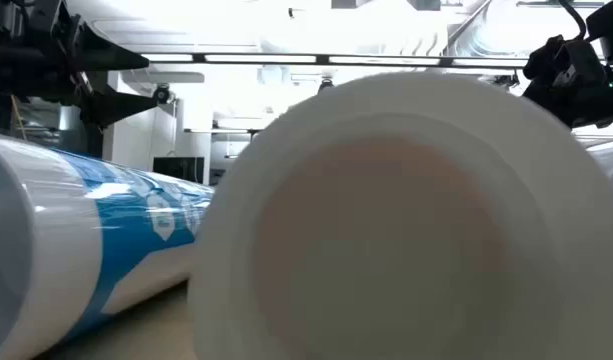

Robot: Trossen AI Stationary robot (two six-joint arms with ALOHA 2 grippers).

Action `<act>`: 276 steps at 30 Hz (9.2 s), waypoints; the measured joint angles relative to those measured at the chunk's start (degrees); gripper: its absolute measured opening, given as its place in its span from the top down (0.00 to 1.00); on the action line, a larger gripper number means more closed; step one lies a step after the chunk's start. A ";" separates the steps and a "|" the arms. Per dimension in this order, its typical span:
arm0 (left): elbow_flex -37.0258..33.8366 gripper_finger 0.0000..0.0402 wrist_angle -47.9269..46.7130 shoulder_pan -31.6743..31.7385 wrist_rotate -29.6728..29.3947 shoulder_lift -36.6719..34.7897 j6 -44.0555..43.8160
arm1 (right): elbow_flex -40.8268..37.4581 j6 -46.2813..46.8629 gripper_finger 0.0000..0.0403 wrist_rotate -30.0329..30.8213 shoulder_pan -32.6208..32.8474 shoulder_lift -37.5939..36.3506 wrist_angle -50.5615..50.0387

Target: Pick & place silicon tubes, Sealant and Lysol wipes

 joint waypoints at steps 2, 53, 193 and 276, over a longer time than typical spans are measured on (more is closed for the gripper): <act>-0.01 0.08 0.02 0.00 0.00 0.01 -0.01 | -0.01 0.00 0.97 0.00 0.01 -0.01 -0.01; -0.01 0.08 0.01 0.00 0.00 -0.01 0.00 | -0.01 0.00 0.97 0.01 -0.01 -0.02 0.01; -0.01 0.08 0.00 -0.01 -0.02 0.01 -0.02 | 53.44 86.97 0.97 -31.49 21.47 53.79 -88.94; 0.01 0.08 0.00 0.00 -0.04 -0.01 0.00 | 41.77 104.63 0.30 -34.88 38.14 63.78 -67.96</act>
